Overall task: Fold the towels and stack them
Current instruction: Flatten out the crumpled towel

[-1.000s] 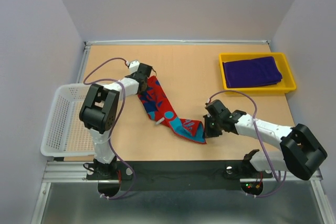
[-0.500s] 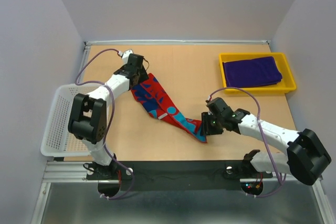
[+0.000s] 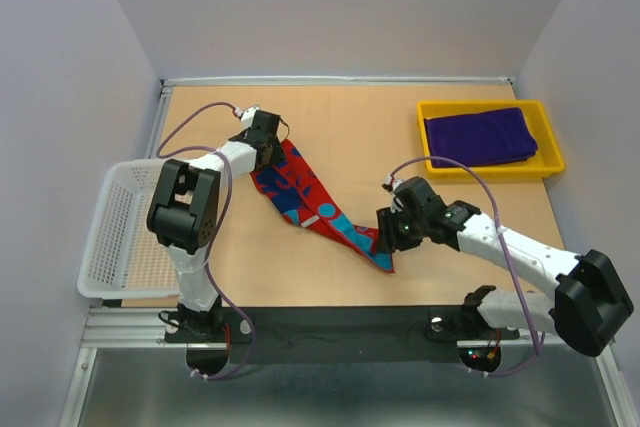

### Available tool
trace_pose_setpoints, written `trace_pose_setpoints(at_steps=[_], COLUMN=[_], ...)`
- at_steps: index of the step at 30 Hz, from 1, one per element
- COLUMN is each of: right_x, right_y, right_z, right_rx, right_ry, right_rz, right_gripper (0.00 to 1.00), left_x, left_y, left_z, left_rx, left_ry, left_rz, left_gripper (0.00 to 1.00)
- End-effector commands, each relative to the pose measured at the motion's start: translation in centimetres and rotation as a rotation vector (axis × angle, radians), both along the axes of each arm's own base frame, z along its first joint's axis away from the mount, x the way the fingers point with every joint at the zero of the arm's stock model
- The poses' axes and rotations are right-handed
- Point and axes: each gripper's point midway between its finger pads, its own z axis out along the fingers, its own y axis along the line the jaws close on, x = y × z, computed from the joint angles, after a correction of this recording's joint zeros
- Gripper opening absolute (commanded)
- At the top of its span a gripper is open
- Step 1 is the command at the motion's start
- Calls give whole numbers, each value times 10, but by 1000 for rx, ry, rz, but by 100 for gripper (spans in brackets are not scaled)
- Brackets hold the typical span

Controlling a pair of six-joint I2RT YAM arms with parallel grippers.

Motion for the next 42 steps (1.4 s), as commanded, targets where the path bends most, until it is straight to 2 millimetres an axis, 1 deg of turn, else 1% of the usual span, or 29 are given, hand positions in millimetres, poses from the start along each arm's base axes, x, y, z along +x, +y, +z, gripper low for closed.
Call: trace_pose_setpoints(at_steps=[1, 5, 8, 14, 15, 16, 17, 19, 23, 24, 27, 28, 29, 31, 32, 37, 38, 42], right_x=[0, -2, -2, -5, -6, -7, -8, -11, -14, -14, -14, -14, -15, -18, -22, -31, -31, -28], right_y=[6, 7, 8, 8, 8, 9, 9, 11, 15, 17, 21, 24, 26, 29, 30, 35, 35, 33], right_z=[11, 10, 10, 3, 3, 2, 2, 1, -1, 1, 7, 10, 11, 9, 7, -7, -9, -20], right_rx=[22, 24, 22, 12, 11, 15, 12, 18, 14, 16, 30, 38, 43, 39, 35, -8, -19, -83], right_ry=[-22, -7, -6, 16, 18, 20, 23, 32, 40, 35, 17, 12, 15, 27, 32, 64, 66, 56], right_rz=[60, 77, 88, 109, 115, 121, 124, 141, 166, 173, 189, 200, 208, 226, 238, 274, 273, 254], right_gripper=[50, 50, 50, 50, 50, 50, 50, 50, 50, 50, 50, 50, 50, 50, 50, 50, 50, 50], left_x=[32, 37, 39, 42, 42, 42, 42, 42, 44, 43, 45, 45, 46, 47, 48, 49, 51, 52], left_y=[5, 3, 1, 0, 0, 1, 1, -1, 1, 2, 4, 5, 5, 5, 5, 7, 7, 9], left_z=[28, 10, 2, -10, -10, -11, -12, -10, 5, 7, 14, 15, 17, 20, 21, 33, 39, 46], left_rx=[11, 17, 18, 30, 32, 34, 35, 32, 40, 46, 63, 69, 71, 77, 76, 89, 89, 103], left_ry=[-106, -68, -59, -39, -37, -36, -36, -37, -62, -63, -72, -69, -71, -68, -72, -83, -93, -96], left_rz=[23, 5, -5, -14, -15, -16, -17, -25, -25, -23, -25, -26, -27, -29, -30, -31, -32, -29], left_gripper=[58, 59, 58, 59, 57, 52, 50, 42, 32, 23, 17, 11, 9, 6, 0, 0, 0, 0])
